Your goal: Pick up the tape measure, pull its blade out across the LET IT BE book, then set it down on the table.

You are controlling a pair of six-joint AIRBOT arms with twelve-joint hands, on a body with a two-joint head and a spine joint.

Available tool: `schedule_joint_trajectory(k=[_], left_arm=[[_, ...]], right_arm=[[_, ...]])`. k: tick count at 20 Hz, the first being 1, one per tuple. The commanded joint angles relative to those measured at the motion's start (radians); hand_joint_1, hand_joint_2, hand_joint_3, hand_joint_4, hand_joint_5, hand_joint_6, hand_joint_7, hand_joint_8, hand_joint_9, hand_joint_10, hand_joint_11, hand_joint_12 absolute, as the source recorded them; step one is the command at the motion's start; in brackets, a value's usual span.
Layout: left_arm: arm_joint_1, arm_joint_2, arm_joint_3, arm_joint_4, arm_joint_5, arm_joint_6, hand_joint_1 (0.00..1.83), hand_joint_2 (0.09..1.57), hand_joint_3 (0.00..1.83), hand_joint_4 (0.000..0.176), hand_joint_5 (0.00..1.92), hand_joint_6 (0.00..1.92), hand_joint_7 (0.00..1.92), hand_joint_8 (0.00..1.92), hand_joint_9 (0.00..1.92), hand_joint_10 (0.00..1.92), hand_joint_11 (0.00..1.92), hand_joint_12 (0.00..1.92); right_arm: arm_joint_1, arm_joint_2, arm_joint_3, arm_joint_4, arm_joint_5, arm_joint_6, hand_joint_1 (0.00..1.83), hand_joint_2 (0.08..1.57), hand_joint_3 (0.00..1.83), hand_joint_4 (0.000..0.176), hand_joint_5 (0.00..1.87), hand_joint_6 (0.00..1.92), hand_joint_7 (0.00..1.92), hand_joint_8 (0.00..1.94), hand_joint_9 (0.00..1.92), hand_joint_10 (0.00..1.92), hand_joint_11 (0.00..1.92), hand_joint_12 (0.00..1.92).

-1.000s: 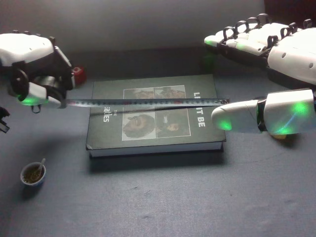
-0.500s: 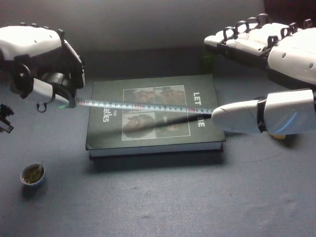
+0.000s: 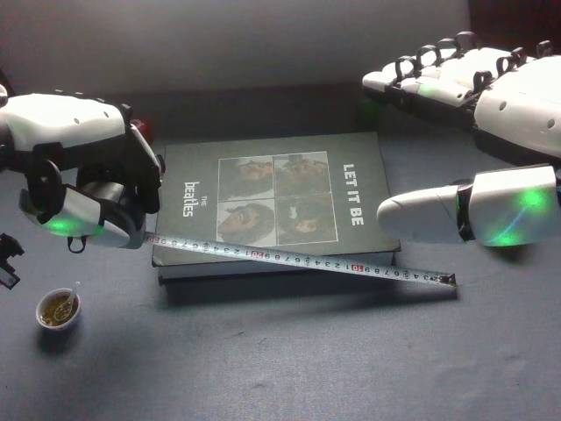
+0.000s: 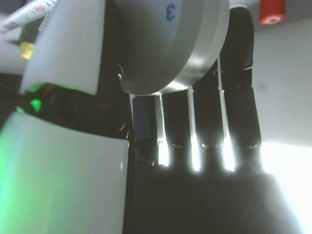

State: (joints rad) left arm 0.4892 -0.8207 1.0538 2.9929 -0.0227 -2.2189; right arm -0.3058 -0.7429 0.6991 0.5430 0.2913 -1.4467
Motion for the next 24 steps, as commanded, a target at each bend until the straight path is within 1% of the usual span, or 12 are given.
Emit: schedule_joint_trajectory(k=[1,5,7,9,14,16,18,20,21,23,24], left_arm=[[-0.014,0.005,-0.001,0.019,0.095,0.000,1.38,1.09,0.00,0.000,1.05,0.68,1.08,0.88,0.86,1.28,0.77,1.19],[-0.018,0.010,-0.007,0.019,0.074,-0.030,1.38,1.09,0.00,0.000,1.05,0.68,1.09,0.88,0.85,1.28,0.78,1.20],[-0.019,0.010,-0.010,0.019,0.013,-0.114,1.38,1.09,0.00,0.000,1.06,0.67,1.08,0.89,0.85,1.28,0.78,1.20],[-0.019,0.014,-0.021,0.009,0.004,-0.116,1.38,1.09,0.00,0.000,1.05,0.68,1.08,0.88,0.86,1.28,0.77,1.20],[-0.020,0.017,-0.027,-0.071,0.007,-0.121,1.38,1.09,0.00,0.000,1.05,0.68,1.09,0.87,0.87,1.27,0.78,1.21],[-0.015,0.018,-0.023,-0.105,0.044,-0.121,1.38,1.09,0.00,0.000,1.04,0.70,1.09,0.86,0.87,1.28,0.77,1.20],[-0.024,0.019,-0.020,-0.108,0.059,-0.121,1.38,1.09,0.00,0.000,1.02,0.77,1.11,0.79,0.88,1.27,0.76,1.20],[-0.038,0.023,-0.021,-0.125,0.060,-0.121,1.38,1.09,0.00,0.000,0.98,0.84,1.13,0.75,0.88,1.27,0.74,1.22],[-0.039,0.024,-0.021,-0.125,0.060,-0.121,1.38,1.08,0.00,0.000,1.01,0.79,1.17,0.69,0.91,1.26,0.74,1.23],[-0.029,0.029,-0.021,-0.143,0.065,-0.121,1.38,1.09,0.00,0.000,1.01,0.79,1.12,0.75,0.89,1.27,0.73,1.22],[-0.016,0.031,-0.021,-0.152,0.077,-0.121,1.38,1.08,0.00,0.000,1.04,0.74,1.11,0.77,0.90,1.27,0.75,1.21]], right_arm=[[0.009,0.006,-0.003,-0.014,0.099,0.000,0.00,1.02,0.00,0.000,0.00,0.00,0.00,0.00,0.00,0.00,0.00,0.13],[0.008,0.006,-0.003,-0.014,0.097,-0.001,0.00,1.03,0.00,0.000,0.00,0.00,0.00,0.00,0.00,0.00,0.00,0.13],[0.006,0.007,-0.003,-0.014,0.096,-0.001,0.00,1.03,0.00,0.000,0.00,0.00,0.00,0.00,0.00,0.00,0.00,0.13],[0.005,0.008,-0.003,-0.014,0.097,-0.001,0.00,1.03,0.01,0.000,0.00,0.00,0.00,0.00,0.00,0.00,0.00,0.13],[0.004,0.008,-0.006,-0.015,0.097,-0.002,0.00,1.04,0.01,0.000,0.00,0.00,0.00,0.00,0.00,0.00,0.00,0.13],[0.004,0.009,-0.007,-0.015,0.097,-0.002,0.00,1.04,0.01,0.000,0.00,0.00,0.00,0.00,0.00,0.00,0.00,0.13],[0.003,0.009,-0.007,-0.015,0.097,-0.002,0.00,1.04,0.00,0.000,0.00,0.00,0.00,0.00,0.00,0.00,0.00,0.11],[0.002,0.009,-0.008,-0.016,0.097,-0.003,0.00,1.04,0.01,0.000,0.00,0.00,0.00,0.00,0.00,0.00,0.00,0.02],[0.002,0.009,-0.008,-0.016,0.097,-0.004,0.00,1.05,0.01,0.000,0.00,0.00,0.00,0.00,0.00,0.00,0.00,0.02],[0.001,0.009,-0.008,-0.016,0.097,-0.004,0.00,1.03,0.00,0.000,0.00,0.00,0.00,0.00,0.00,0.00,0.00,0.02],[0.000,0.009,-0.008,-0.016,0.097,-0.005,0.00,1.03,0.00,0.000,0.00,0.00,0.00,0.00,0.00,0.00,0.01,0.03]])
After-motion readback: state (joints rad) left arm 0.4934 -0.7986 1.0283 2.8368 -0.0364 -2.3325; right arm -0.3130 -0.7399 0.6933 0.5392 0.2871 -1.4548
